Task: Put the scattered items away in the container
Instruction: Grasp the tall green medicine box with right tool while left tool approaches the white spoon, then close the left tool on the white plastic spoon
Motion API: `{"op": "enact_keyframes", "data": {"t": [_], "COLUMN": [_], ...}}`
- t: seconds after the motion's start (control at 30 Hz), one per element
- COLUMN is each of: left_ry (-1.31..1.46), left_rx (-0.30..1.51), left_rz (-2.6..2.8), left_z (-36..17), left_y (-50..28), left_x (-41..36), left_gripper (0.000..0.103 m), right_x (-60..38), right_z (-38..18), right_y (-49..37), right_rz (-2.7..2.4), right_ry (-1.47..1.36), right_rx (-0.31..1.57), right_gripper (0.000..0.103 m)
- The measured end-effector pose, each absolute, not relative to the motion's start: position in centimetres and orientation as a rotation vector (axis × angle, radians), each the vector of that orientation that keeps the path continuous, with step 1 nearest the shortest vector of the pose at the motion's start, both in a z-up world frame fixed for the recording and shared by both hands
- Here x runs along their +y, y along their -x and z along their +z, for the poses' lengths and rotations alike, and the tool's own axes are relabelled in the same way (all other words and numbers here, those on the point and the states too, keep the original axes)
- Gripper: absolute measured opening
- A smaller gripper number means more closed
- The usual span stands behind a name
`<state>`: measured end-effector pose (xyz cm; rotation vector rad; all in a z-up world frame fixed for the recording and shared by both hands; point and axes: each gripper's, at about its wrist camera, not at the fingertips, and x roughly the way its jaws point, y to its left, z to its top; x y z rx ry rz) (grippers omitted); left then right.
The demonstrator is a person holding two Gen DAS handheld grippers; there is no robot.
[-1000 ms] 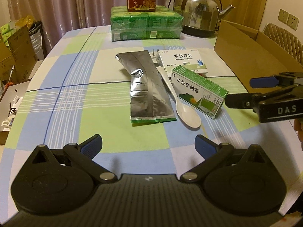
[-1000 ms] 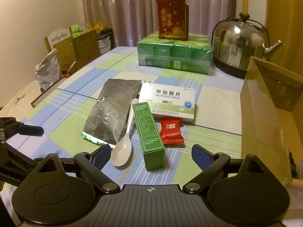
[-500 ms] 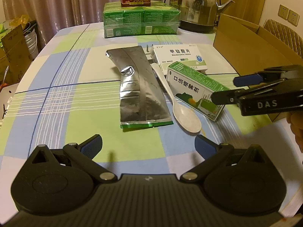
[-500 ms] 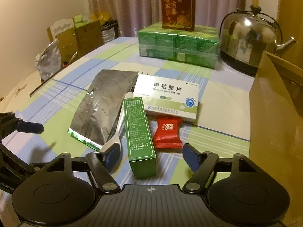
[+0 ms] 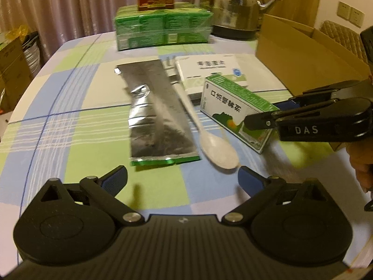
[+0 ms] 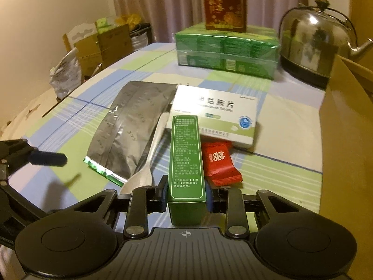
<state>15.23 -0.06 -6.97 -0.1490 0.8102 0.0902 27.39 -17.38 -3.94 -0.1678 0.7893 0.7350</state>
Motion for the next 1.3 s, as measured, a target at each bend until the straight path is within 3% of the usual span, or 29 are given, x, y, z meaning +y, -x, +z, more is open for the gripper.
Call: {"op": "enact_keyframes", "data": {"t": [0.2, 0.43, 0.5, 0.57, 0.7, 0.77, 0.8, 1.13, 1.3], "left_ry": [0.103, 0.082, 0.066, 0.047, 0.024, 0.027, 0.032, 0.091, 0.140], "left_rx": [0.815, 0.848, 0.862, 0.881, 0.881, 0.889, 0.897, 0.884, 0.854], "left_rz": [0.031, 0.028, 0.045, 0.072, 0.094, 0.093, 0.084, 0.061, 0.101], "left_z": [-7.0, -7.6, -7.9, -8.3, -8.2, -8.0, -7.9, -7.5, -6.9], "left_y": [-17.2, -20.1, -20.8, -21.3, -20.9, -20.2, -19.7, -14.7, -16.4], "left_x": [-2.0, -3.7, -4.0, -4.1, -4.3, -4.1, -4.0, -3.4, -3.4], "left_gripper": [0.087, 0.067, 0.058, 0.037, 0.030, 0.017, 0.015, 0.016, 0.044], "right_x": [-19.2, -20.4, -20.6, -20.8, -21.0, -21.1, -21.1, -22.0, -22.6], "right_z": [-3.3, -3.5, -3.6, -3.6, -3.5, -3.3, -3.2, -3.0, -3.0], "right_y": [-26.5, -25.5, -25.4, -25.3, -25.1, -24.7, -24.4, -21.8, -21.8], "right_rz": [0.660, 0.614, 0.611, 0.615, 0.620, 0.630, 0.636, 0.627, 0.598], "right_ry": [0.155, 0.170, 0.163, 0.163, 0.161, 0.158, 0.160, 0.151, 0.132], "right_rx": [0.782, 0.761, 0.764, 0.763, 0.763, 0.762, 0.762, 0.771, 0.770], "right_gripper": [0.027, 0.027, 0.027, 0.027, 0.027, 0.027, 0.027, 0.027, 0.027]}}
